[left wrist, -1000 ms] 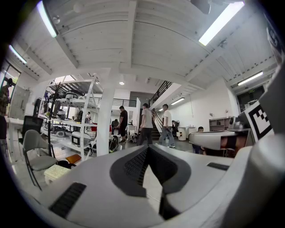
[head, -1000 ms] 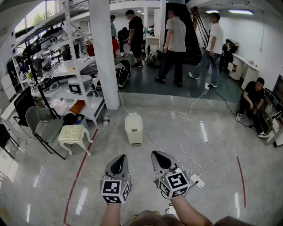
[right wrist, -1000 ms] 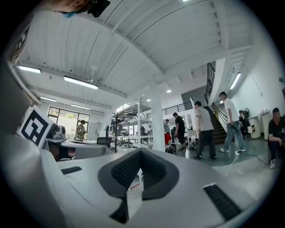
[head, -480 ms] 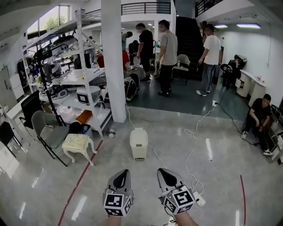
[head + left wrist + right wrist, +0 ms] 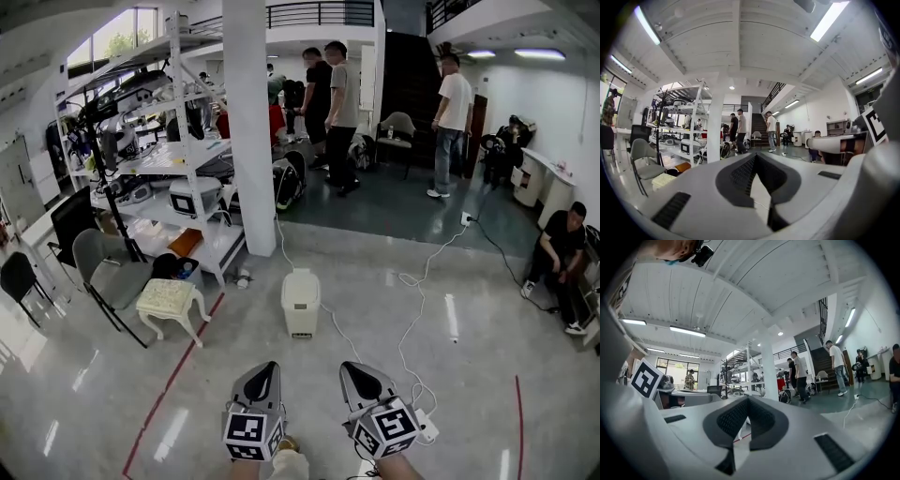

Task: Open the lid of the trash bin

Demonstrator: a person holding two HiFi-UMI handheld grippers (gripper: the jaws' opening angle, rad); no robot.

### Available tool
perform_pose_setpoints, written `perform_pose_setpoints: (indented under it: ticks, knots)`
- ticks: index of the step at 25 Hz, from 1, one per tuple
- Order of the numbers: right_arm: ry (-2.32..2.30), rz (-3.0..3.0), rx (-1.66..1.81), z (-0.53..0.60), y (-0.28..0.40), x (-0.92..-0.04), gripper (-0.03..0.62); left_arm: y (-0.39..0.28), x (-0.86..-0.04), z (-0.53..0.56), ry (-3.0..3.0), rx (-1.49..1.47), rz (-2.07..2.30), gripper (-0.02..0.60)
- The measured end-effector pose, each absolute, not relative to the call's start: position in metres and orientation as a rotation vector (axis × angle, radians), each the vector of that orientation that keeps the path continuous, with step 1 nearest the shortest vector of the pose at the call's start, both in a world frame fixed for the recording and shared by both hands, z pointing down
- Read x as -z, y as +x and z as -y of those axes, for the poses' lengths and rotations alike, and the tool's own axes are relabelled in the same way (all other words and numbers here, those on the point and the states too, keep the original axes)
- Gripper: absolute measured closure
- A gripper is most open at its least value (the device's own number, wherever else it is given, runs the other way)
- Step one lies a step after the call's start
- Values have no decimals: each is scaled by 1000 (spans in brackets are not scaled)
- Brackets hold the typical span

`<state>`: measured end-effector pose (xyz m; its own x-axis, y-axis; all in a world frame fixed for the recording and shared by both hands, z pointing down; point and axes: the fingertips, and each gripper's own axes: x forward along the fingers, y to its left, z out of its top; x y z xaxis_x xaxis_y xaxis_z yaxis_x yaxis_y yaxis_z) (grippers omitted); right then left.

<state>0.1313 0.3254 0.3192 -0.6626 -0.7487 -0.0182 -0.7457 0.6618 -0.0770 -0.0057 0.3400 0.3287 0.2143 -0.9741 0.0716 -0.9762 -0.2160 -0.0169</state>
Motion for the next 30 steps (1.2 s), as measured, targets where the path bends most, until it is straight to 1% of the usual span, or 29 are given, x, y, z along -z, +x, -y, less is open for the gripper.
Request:
perform_pose_setpoints:
  ticks: [12,30]
  knots:
    - [-1310,-2822,124,-270,130,-332,560,-9,-333,-279,2440,-104,1916,592]
    - [-1378,-2798,135,-140,85,-334,560,-60,-347,-148,2457,-143,1840,592]
